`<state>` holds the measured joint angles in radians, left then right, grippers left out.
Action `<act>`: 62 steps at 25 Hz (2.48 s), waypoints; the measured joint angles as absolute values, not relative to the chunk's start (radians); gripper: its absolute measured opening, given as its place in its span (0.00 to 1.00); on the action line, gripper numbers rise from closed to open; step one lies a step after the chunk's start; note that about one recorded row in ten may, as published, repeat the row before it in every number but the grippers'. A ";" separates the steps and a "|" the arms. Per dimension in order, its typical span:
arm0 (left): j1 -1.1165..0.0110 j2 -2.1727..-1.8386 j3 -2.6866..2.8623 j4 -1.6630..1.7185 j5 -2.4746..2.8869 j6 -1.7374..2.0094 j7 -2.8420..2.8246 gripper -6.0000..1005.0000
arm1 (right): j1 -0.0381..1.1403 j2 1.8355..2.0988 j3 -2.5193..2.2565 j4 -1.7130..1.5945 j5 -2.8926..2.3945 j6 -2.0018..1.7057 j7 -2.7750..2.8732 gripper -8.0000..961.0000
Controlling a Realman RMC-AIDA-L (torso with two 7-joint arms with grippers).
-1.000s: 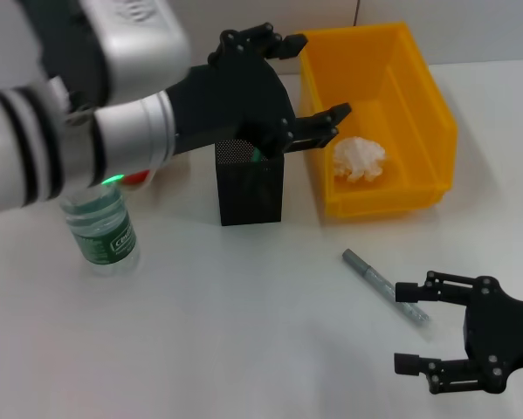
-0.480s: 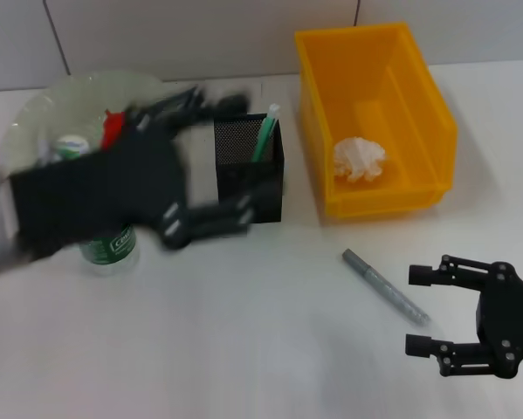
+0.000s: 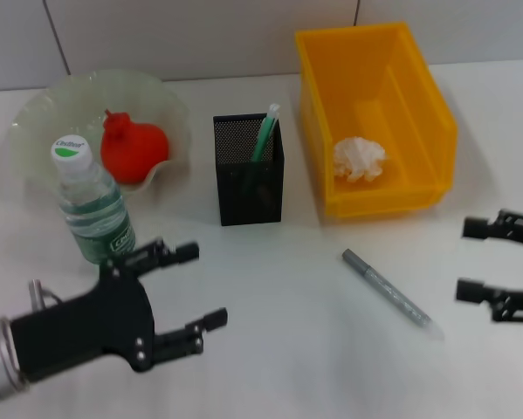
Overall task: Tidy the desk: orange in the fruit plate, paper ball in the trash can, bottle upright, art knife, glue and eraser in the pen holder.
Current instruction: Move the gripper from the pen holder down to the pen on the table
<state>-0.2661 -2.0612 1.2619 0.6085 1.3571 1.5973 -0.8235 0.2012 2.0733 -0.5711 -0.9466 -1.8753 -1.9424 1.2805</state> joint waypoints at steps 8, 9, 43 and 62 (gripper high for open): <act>-0.295 -2.066 1.255 0.414 1.363 1.537 -0.717 0.78 | 0.315 2.060 -0.579 -1.323 -2.064 -1.939 1.896 0.85; -0.295 -2.066 1.255 0.411 1.362 1.535 -0.716 0.78 | 0.343 2.060 -0.584 -1.368 -2.119 -1.941 1.967 0.85; -0.334 -2.072 1.250 0.374 1.343 1.452 -0.744 0.78 | 0.691 2.084 -1.294 -1.307 -2.704 -1.758 2.704 0.85; -0.344 -2.071 1.259 0.372 1.345 1.447 -0.736 0.78 | 0.711 2.087 -1.381 -1.135 -2.681 -1.612 2.765 0.77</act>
